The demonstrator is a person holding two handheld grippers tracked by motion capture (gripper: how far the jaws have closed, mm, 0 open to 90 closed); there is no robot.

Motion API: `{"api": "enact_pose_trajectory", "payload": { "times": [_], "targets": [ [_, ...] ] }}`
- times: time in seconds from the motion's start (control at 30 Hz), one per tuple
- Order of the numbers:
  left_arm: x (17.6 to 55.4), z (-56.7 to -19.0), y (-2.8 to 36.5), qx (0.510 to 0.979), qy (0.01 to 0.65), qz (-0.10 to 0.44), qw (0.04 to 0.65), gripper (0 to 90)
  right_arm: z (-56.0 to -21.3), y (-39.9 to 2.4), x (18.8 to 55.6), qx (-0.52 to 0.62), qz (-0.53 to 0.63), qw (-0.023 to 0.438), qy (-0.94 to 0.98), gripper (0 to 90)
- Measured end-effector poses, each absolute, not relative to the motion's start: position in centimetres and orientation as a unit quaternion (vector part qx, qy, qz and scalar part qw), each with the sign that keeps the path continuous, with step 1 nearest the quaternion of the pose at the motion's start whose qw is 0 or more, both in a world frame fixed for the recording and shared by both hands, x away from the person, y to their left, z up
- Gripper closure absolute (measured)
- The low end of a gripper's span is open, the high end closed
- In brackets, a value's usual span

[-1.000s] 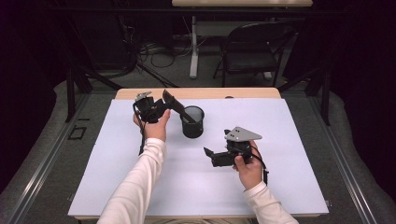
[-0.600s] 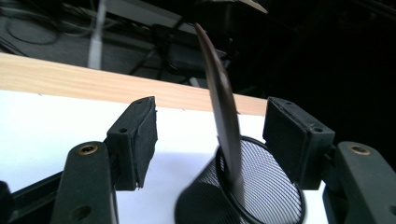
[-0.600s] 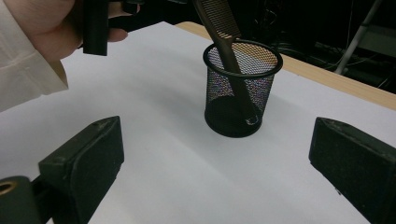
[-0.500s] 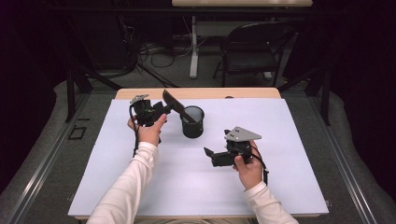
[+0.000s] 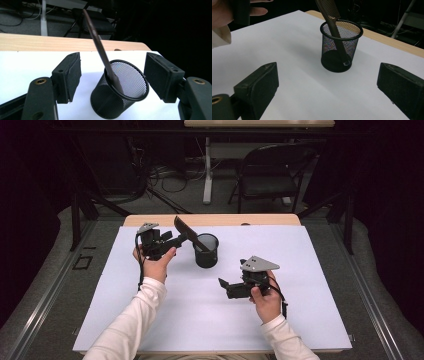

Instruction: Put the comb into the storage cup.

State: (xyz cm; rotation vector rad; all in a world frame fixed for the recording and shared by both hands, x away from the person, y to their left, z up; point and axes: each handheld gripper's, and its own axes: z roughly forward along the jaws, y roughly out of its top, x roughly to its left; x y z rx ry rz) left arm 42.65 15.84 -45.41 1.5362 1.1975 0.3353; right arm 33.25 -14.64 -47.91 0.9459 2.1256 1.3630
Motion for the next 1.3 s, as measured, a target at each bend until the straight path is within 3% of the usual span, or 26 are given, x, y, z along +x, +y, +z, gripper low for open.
{"api": "enact_pose_trajectory", "payload": {
  "times": [0.4,0.7,1.3],
  "targets": [
    [41.1,-44.7,15.9,0.693,0.472,0.154,0.523,33.3,-48.0,-14.6,33.3,0.343,0.492,0.22,0.769,3.8],
    [39.8,-44.3,15.8,0.698,0.45,0.154,0.535,33.1,-48.0,-14.6,33.3,0.343,0.492,0.221,0.769,3.9],
    [37.4,-44.2,17.3,0.725,0.404,0.148,0.538,20.7,-47.8,-14.8,33.2,0.345,0.494,0.224,0.766,4.6]
  ]
}}
